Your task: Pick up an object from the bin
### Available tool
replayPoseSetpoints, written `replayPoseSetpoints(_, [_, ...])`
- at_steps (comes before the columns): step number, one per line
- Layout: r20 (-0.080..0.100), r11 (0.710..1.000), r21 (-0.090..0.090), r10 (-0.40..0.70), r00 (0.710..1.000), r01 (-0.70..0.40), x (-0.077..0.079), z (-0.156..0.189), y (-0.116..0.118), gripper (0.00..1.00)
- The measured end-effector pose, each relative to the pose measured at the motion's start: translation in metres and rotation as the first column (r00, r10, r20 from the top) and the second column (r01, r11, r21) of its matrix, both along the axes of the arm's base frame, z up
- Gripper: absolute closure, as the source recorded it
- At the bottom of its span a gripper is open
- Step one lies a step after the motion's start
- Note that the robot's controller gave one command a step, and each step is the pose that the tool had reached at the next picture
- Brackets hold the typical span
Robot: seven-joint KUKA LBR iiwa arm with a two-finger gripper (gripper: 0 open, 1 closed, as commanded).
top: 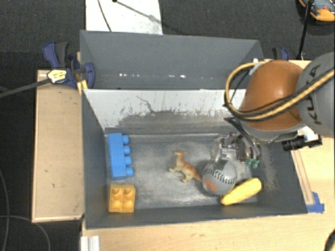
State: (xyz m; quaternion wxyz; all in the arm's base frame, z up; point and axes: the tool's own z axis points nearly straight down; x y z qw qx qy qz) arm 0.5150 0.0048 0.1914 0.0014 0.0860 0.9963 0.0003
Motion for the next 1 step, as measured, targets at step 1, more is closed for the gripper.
replayPoseSetpoints(1, [0.000,1.000,0.000,0.000,1.000,0.000,0.0000,0.0000,0.0001,0.00])
